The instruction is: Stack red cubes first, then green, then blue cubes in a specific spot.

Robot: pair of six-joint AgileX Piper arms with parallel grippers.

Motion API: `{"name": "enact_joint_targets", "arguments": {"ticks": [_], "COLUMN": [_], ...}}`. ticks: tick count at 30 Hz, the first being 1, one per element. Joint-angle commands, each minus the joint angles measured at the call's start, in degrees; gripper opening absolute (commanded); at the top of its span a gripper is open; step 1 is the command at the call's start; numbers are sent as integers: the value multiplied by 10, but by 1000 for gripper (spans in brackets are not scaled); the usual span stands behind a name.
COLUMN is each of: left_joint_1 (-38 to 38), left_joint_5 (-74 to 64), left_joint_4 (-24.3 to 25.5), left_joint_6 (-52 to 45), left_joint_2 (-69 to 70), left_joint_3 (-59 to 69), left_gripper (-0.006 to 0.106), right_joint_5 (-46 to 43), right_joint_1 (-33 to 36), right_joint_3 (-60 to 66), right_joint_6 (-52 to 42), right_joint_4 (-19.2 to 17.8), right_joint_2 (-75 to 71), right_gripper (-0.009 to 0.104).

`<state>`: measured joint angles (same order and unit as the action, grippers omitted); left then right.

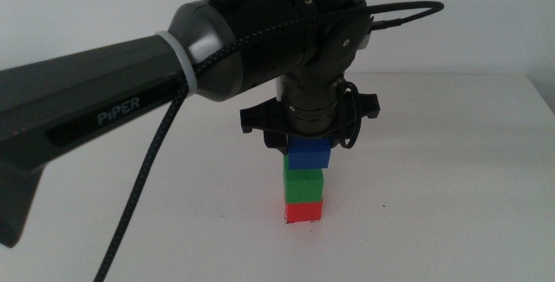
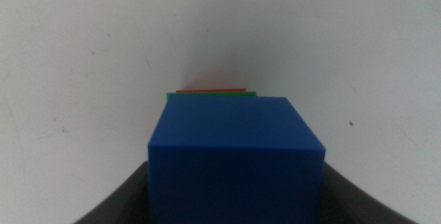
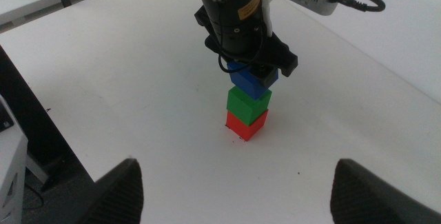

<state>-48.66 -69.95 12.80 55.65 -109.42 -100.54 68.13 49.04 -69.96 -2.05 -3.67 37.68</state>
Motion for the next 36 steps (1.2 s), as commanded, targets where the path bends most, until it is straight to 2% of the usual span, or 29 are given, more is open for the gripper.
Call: {"name": "enact_joint_targets", "arguments": {"ticks": [1,31,32,36], "left_joint_1": [2,15,17,17], "left_joint_5": [0,0,0,0], "left_joint_4": [5,-21,-21,-19], "left_joint_6": [9,16,13,3], "left_joint_2": [-3,-13,-13,-13], "left_joint_3": [-3,16,16,16], "left_gripper": [-2,-2,8,20], "right_joint_5": [-4,-4,-4,-4], "right_joint_1": [-3,-3,-3,-3], "right_joint_3": [2,2,2,2], "right_joint_6": [-2,-2,-2,-2], "right_joint_4": [-4,-4,-4,-4], "right_joint_2": [-1,-1,-1,-1], "right_gripper": [81,81,81,81]}}
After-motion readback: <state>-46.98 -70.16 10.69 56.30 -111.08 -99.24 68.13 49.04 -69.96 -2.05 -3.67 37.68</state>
